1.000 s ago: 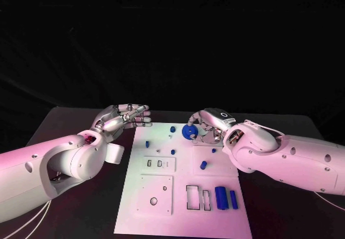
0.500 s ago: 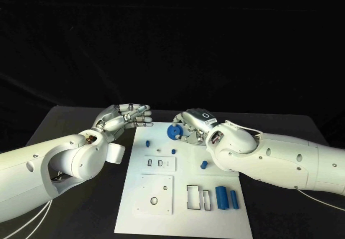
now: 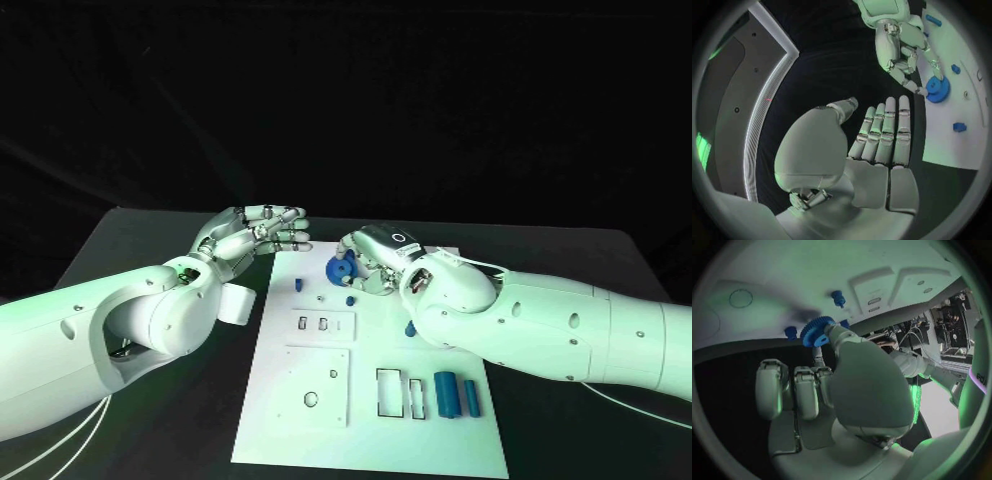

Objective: Assemble the parts on the task board

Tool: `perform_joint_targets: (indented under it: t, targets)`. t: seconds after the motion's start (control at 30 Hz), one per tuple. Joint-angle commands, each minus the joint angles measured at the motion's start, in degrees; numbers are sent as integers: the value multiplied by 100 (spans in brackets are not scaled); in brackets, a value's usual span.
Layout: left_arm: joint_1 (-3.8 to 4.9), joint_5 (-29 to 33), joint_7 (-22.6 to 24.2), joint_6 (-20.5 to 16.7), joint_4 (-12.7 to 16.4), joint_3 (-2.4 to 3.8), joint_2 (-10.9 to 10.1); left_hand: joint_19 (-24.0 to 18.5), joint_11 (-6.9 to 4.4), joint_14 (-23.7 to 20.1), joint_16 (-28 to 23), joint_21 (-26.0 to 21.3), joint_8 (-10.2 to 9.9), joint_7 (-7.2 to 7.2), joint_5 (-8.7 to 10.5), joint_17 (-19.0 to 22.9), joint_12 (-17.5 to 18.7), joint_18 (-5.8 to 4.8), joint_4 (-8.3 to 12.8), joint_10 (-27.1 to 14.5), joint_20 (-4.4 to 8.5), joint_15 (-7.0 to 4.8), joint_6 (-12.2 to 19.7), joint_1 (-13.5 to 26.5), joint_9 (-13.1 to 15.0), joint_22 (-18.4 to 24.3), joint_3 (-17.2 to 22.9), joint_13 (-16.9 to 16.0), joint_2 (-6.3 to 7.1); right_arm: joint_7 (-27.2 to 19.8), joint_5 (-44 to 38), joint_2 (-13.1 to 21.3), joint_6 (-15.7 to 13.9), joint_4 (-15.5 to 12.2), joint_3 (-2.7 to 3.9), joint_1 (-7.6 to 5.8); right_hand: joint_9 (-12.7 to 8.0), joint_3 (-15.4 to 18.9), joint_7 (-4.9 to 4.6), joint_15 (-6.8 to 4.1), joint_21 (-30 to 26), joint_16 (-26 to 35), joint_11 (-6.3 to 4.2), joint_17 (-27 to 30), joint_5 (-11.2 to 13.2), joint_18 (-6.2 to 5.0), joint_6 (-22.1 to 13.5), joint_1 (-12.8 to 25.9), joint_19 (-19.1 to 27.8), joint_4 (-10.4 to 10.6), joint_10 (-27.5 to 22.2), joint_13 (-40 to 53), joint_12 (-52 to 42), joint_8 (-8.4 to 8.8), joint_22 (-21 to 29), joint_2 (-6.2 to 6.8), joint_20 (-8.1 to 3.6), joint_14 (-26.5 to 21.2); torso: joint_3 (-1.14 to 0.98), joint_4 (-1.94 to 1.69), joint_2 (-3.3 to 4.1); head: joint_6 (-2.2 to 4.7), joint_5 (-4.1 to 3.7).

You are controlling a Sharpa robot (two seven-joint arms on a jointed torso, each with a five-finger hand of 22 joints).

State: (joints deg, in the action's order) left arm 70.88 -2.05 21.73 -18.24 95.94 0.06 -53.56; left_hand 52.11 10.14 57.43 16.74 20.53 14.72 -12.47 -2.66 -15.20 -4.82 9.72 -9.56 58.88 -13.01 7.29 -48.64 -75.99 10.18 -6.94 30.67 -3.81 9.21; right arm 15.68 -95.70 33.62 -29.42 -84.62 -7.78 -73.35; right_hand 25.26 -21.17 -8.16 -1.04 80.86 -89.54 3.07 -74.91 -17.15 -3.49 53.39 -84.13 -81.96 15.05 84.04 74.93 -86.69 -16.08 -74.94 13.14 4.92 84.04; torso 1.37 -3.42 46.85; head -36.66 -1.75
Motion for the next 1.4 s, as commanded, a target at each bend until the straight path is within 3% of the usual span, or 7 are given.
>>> perform_joint_targets:
  t: [0.03,0.5,1.07,1.4]
  targets:
    - [6,9,28,114,10,5,14,-1,51,-4,-21,-35,-29,-165,-31,-6,20,74,2,3,-50,37,44,16,6,6,-25,-5,-43,42,-108,-32,82,47,0,19,9,-49,74,-15,30,-23,-38,-1427,-27,40,104,56,-24,13,314,1093,-10,-4,-314,16,4,578,-9,6,-1,-15,7]
    - [7,8,26,114,12,5,7,-1,51,-4,-21,-35,-29,-165,-31,-6,20,74,2,3,-50,37,44,16,6,6,-25,-5,-43,90,-116,-100,88,190,-1,40,0,-89,64,-9,13,-18,-29,-1408,-24,35,88,88,-11,9,300,1076,5,14,-296,34,8,574,-17,-2,-6,-25,28]
    - [7,8,14,114,10,5,-1,-1,51,-4,-21,-35,-29,-165,-31,-6,20,74,2,3,-50,37,44,16,6,6,-25,-5,-43,150,-125,-139,7,265,-1,34,-28,-196,35,11,-7,-13,-5,-1392,-19,31,27,156,4,-17,278,1047,32,73,-279,75,24,570,-10,-3,-3,-31,39]
    - [7,8,7,120,0,5,3,-1,51,-4,-21,-35,-29,-165,-31,-6,20,74,2,3,-50,37,44,16,6,6,-25,-5,-43,143,-110,-151,28,297,-1,30,-119,-359,-75,91,-61,-2,91,-1353,-9,19,-213,317,40,-94,195,940,128,296,-237,183,91,561,-11,11,-3,-32,46]
